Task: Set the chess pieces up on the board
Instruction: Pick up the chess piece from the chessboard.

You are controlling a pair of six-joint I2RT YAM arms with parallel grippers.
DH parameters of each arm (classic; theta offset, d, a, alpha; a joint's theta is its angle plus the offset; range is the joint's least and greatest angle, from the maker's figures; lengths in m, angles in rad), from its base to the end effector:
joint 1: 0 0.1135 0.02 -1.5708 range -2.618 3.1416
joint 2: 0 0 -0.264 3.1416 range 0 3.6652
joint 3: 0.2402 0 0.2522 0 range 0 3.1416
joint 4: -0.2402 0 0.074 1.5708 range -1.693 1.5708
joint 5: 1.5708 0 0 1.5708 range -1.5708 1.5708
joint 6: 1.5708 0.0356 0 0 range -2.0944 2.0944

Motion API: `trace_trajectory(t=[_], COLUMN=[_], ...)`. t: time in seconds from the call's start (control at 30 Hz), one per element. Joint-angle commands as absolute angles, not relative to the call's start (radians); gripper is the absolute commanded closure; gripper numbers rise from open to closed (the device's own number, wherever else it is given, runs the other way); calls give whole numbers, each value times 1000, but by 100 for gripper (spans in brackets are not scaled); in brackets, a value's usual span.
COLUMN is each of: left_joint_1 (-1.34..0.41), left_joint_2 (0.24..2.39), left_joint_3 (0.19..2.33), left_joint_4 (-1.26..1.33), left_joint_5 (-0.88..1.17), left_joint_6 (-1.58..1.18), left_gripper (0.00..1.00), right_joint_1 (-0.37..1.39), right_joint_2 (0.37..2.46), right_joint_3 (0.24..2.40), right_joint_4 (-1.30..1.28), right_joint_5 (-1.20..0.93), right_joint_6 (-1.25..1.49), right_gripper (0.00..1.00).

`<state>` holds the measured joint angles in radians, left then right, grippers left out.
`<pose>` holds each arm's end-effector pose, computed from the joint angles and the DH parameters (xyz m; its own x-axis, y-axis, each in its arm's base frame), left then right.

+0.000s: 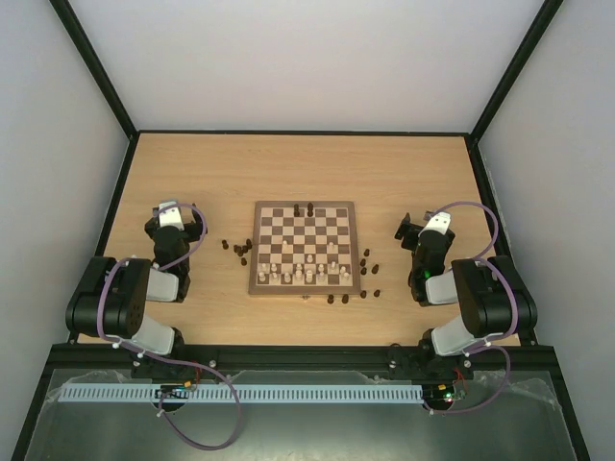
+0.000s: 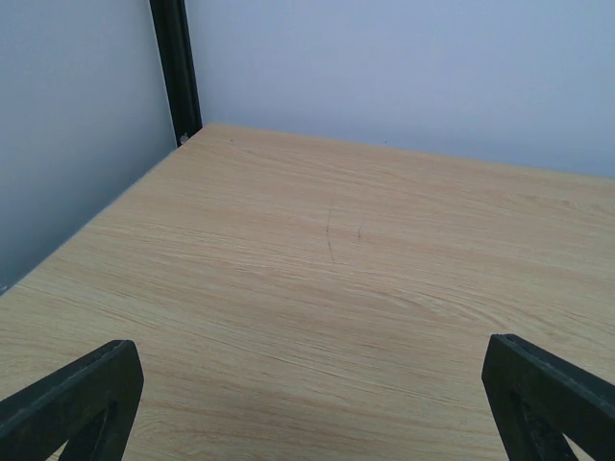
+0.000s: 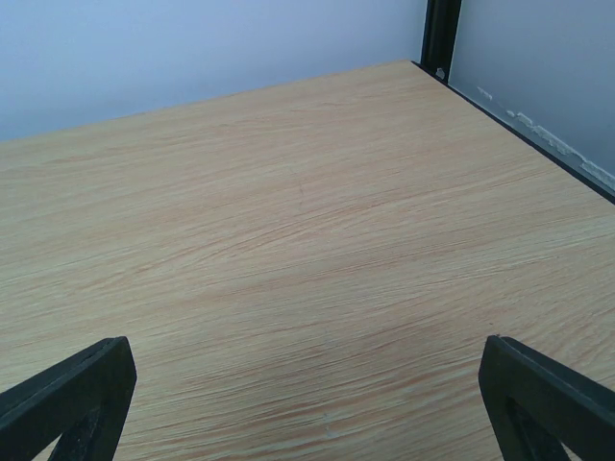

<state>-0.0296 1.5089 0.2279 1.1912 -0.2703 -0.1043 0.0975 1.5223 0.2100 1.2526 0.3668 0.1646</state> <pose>0.2392 0.0024 0.1497 -0.0644 -0.0985 -0.9931 -0.2453 0.9661 -0.0799 0.2350 0.0102 0.1493 -0.0151 0.1522 -0.9882 0.2716 0.9518 0.1425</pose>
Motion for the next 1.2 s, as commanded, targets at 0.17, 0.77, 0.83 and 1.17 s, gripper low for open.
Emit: trace_trajectory(t=[0.17,0.77,0.83,1.17], left_joint_1=[-28,-98,-105,-152], left_joint_2=[1521,1241,1114,851], left_joint_3=[244,345,379,653], left_joint_4=[1238,919,812,239], left_joint_5=[-268,-303,-302,-216], left_joint_6=[-100,-63,-99,-442], left_gripper=[0,0,0,0], right_joint_1=[93,101,113,130], right_joint_2=[1519,1428,1357,1071], right_joint_3=[218,203,240,761], right_joint_4=[1269,1211,1098,123], right_joint_5=[376,394,377,141], right_joint_6=[170,164,142,484], right_gripper=[1,1,1,1])
